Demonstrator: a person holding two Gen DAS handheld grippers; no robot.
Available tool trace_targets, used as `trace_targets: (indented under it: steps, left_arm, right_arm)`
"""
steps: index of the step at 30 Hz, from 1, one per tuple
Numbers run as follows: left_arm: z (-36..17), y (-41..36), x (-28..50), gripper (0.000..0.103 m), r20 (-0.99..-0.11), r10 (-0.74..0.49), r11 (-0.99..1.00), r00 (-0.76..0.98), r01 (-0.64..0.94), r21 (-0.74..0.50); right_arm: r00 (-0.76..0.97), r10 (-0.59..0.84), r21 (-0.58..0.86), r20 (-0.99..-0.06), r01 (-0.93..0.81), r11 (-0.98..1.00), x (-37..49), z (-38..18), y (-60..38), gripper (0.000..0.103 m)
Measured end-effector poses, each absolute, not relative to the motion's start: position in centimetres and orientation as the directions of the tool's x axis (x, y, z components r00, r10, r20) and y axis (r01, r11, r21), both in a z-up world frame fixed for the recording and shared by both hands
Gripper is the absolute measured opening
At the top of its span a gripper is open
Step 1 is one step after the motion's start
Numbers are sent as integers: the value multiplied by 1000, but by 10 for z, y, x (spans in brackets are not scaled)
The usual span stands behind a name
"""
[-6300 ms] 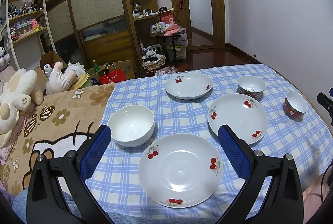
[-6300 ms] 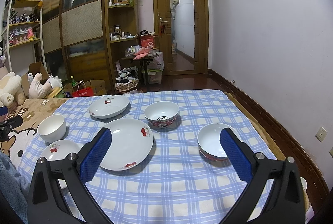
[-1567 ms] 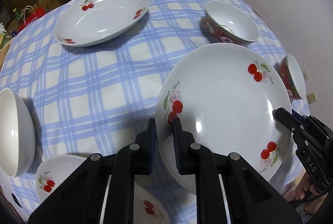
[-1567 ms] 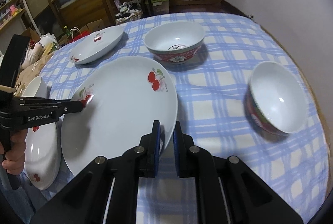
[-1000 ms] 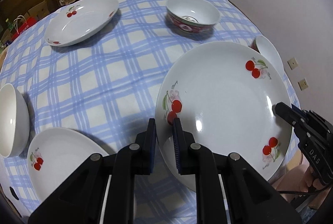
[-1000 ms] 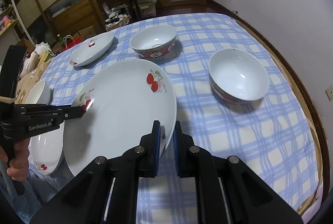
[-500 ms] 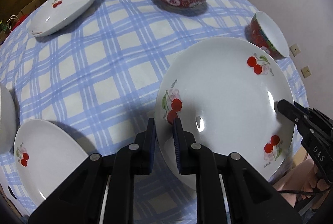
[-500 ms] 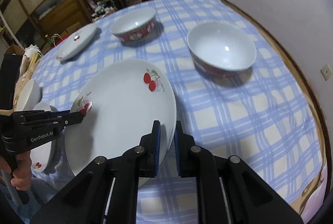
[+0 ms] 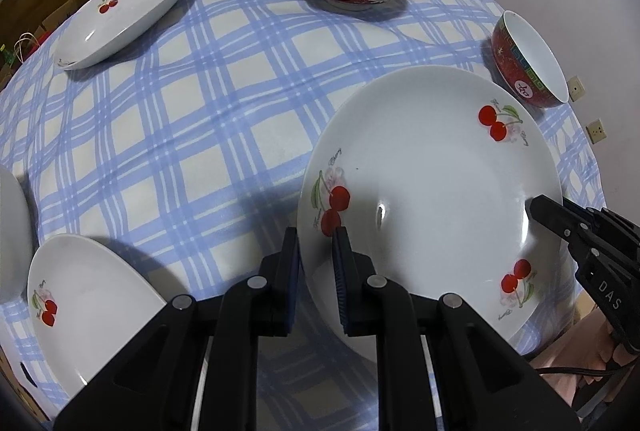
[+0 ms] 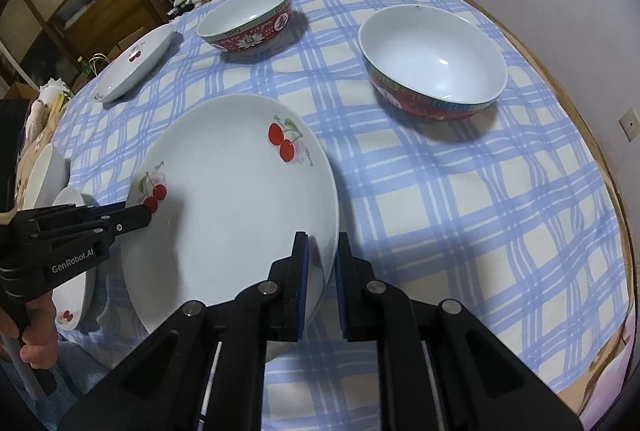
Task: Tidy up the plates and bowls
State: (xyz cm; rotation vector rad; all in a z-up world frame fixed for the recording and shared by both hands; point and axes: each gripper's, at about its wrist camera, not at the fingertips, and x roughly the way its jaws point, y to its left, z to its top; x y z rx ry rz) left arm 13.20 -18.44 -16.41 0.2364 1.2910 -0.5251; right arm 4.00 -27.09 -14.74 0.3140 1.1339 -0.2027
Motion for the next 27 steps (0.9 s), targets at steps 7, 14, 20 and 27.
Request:
trace_targets:
  steps: [7, 14, 20, 27]
  left_arm:
    - [-164, -184, 132, 16, -954, -240, 858, 180, 500, -121]
    - [-165, -183, 133, 16, -955, -241, 854, 175, 505, -123]
    - [-166, -186, 132, 17, -956, -234, 851, 175, 512, -114]
    - [-165, -181, 129, 16, -961, -255, 862, 110, 477, -174]
  right_arm:
    - [405, 22, 168, -914, 328, 930, 41, -150, -274, 15]
    - [407, 33, 182, -913, 333, 925, 42, -151, -276, 15]
    - [396, 15, 152, -918, 317, 936, 38, -149, -271, 15]
    - [388, 3, 136, -922, 317, 939, 27, -145, -267, 15]
